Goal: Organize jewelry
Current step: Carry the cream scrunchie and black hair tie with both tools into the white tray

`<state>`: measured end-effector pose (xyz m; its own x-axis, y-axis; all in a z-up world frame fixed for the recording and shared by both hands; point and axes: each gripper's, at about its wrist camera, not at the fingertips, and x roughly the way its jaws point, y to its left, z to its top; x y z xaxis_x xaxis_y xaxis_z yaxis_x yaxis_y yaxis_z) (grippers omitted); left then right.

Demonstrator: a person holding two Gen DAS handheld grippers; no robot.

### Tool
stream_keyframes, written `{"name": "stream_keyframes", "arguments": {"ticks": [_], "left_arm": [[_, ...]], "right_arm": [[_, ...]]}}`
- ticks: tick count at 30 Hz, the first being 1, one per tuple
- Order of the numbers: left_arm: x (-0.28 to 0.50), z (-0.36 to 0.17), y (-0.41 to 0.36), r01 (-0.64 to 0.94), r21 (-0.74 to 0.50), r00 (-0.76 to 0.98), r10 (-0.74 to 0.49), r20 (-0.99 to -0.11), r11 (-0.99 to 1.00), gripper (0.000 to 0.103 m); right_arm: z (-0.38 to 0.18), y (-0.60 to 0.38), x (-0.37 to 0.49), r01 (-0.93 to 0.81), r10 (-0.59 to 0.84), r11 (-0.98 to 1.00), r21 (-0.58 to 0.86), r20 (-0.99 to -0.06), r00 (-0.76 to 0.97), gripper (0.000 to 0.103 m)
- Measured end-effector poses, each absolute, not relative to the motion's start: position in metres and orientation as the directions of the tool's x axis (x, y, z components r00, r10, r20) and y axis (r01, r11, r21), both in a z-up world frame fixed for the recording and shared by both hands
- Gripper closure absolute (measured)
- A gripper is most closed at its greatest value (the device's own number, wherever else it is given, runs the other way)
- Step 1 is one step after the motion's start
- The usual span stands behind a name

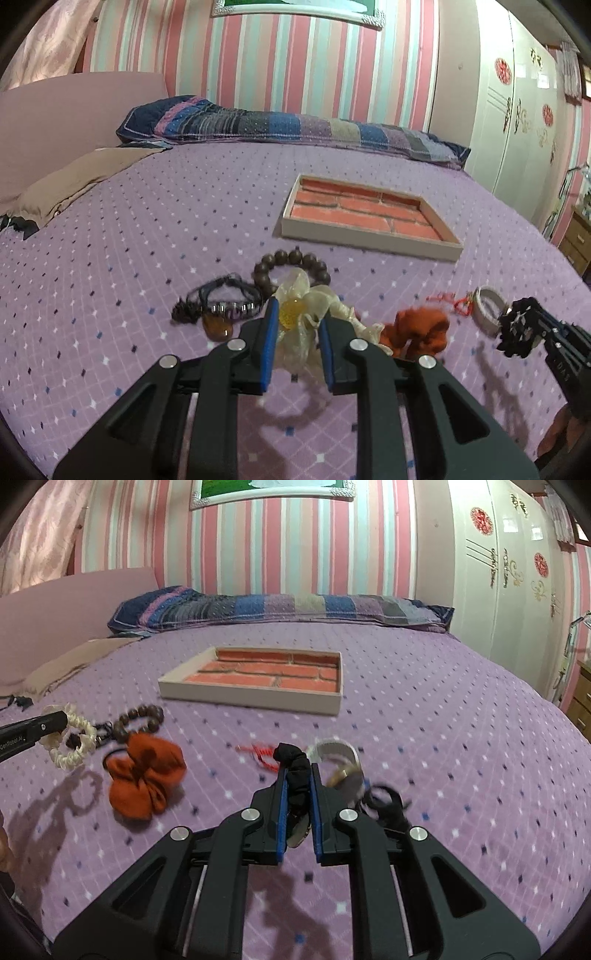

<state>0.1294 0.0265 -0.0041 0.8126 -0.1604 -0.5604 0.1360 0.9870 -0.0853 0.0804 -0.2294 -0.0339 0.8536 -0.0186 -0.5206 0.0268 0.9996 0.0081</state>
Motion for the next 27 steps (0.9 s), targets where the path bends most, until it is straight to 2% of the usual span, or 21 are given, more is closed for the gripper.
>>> {"name": "stream_keyframes", "arguments": {"ticks": [14, 27], "left_arm": [[0.194, 0.036, -0.011, 0.195, -0.048, 0.83, -0.191, -0.524, 0.98, 0.082], [0.298, 0.024, -0.064, 0.216, -0.008, 0.82, -0.186, -0.541, 0.976, 0.082]], "right_arm": [[-0.003, -0.23, 0.161, 0.017, 0.011, 0.999, 0.05, -0.495, 0.869, 0.091], [0.013, -0.242, 0.269, 0.047, -0.014, 0.997, 0.055, -0.485, 0.875, 0.091]]}}
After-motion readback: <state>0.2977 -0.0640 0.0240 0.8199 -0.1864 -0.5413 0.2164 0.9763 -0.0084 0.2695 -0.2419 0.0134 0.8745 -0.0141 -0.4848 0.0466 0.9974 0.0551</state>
